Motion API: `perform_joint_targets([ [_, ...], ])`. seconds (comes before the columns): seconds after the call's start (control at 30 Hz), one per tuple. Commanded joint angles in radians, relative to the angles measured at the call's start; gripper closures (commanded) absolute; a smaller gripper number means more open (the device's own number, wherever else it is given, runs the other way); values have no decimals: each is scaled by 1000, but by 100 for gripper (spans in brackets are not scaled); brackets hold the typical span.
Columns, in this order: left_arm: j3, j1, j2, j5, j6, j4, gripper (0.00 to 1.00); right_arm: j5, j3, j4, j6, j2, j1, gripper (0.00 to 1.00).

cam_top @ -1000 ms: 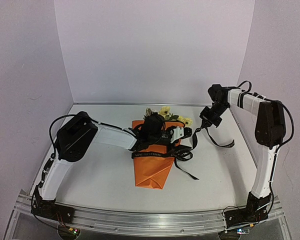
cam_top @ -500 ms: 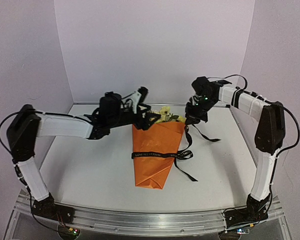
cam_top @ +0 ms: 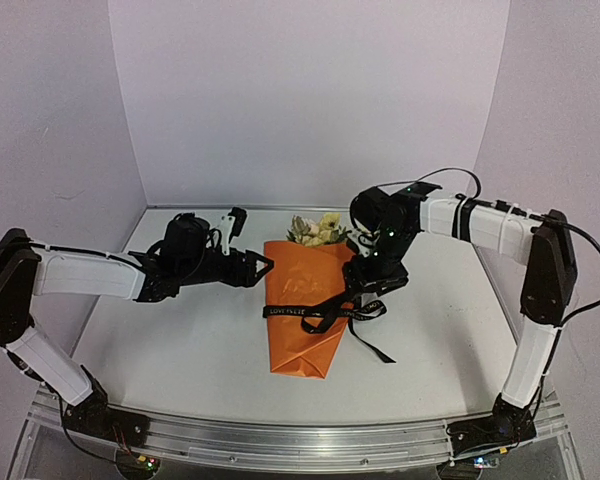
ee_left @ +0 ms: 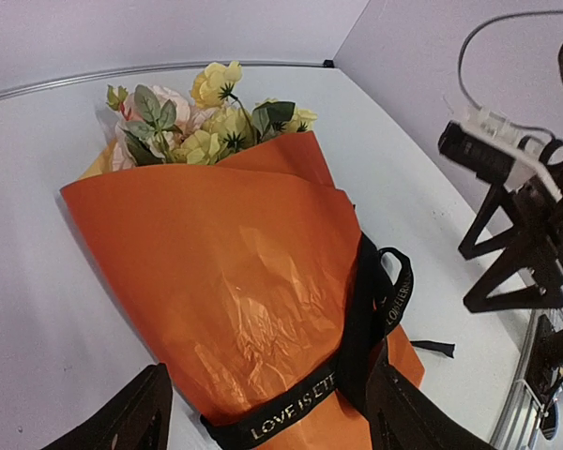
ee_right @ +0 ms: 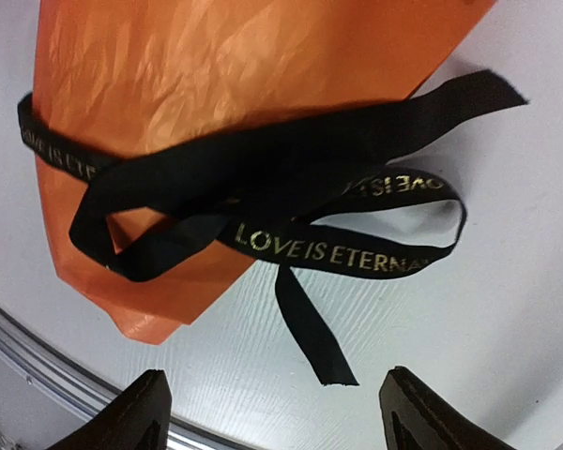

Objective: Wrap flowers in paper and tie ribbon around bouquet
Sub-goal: Place the right side of the ribbon on the folded bouquet, then cross the ribbon over the folded bouquet.

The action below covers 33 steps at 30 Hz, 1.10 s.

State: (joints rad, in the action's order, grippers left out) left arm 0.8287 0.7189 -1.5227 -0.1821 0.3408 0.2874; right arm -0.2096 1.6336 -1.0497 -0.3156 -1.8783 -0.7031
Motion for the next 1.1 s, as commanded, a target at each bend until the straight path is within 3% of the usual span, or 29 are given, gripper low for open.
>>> perform_joint_targets([
  [0.0, -2, -1, 28, 13, -5, -27, 28, 89, 149, -47, -194, -45, 26, 24],
  [0.17, -7, -1, 56, 15, -21, -63, 28, 63, 129, 60, -401, -119, 75, 28],
  [0.37, -8, -1, 72, 8, -22, -93, 28, 31, -49, 362, -627, -130, 116, 30],
  [0.63, -4, 0, 70, -3, -27, -113, 28, 11, -138, 573, -786, -179, 137, 38],
  [0.77, 3, -1, 66, -6, -30, -125, 29, 33, -192, 620, -815, -170, 142, 45],
  [0.97, 5, -1, 60, -8, -32, -136, 30, 40, -251, 674, -827, -146, 148, 69],
  [1.07, 10, -1, 53, -9, -36, -141, 31, 41, -261, 679, -821, -132, 148, 74],
])
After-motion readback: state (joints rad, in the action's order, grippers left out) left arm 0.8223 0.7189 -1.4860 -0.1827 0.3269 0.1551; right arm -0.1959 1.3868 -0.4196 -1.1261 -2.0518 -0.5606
